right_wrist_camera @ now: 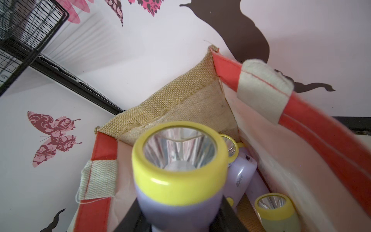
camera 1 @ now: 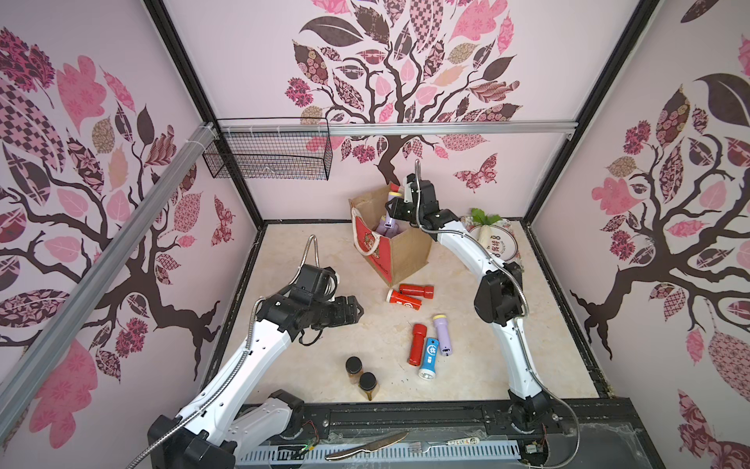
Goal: Put the flashlights into the tote bags
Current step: Place the flashlight in the canvas bag.
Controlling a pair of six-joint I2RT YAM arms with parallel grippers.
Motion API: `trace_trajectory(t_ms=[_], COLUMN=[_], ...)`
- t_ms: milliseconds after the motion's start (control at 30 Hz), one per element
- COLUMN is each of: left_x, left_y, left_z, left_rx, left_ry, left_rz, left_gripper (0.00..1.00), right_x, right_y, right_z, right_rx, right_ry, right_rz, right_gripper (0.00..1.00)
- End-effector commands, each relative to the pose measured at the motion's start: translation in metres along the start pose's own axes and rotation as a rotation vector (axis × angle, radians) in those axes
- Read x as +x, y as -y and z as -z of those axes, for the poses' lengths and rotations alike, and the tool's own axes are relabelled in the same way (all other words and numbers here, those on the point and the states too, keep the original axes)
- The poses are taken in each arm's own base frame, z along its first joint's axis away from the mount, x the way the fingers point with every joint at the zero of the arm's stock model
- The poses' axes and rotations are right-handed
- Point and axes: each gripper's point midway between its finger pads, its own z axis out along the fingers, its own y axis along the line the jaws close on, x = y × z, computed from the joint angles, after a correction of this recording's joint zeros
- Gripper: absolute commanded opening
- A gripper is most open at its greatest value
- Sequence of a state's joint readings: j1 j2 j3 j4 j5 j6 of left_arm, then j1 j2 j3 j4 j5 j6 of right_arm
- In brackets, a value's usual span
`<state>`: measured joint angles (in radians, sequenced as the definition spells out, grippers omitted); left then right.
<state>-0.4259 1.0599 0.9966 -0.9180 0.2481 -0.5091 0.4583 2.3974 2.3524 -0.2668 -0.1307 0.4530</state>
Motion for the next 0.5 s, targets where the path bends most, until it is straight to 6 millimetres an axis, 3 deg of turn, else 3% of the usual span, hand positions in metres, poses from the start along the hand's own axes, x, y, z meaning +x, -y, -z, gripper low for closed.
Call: trace_trajectory(t_ms=[0, 233, 467], left_x=[-0.016, -0.018, -0.018], left_y=[0.010, 0.011, 0.014], left_z=[0.012, 0.013, 0.014], left_rx=[0.027, 0.030, 0.043], left_ry=[0.063, 0.071, 0.076], left_rz=[-0.015, -0.021, -0.022], left_gripper=[0.86, 0.86, 0.87], right_x=[-0.006, -0.008, -0.020], right_y=[0.001, 0.003, -0.006], right_z=[-0.003, -0.002, 0.009], right_rx=[0.018, 0.033, 0.018], right_ry=[0.025, 0.031, 0.051], right_rz=[0.006, 0.013, 0.007], right_gripper=[0.01, 0.17, 0.48])
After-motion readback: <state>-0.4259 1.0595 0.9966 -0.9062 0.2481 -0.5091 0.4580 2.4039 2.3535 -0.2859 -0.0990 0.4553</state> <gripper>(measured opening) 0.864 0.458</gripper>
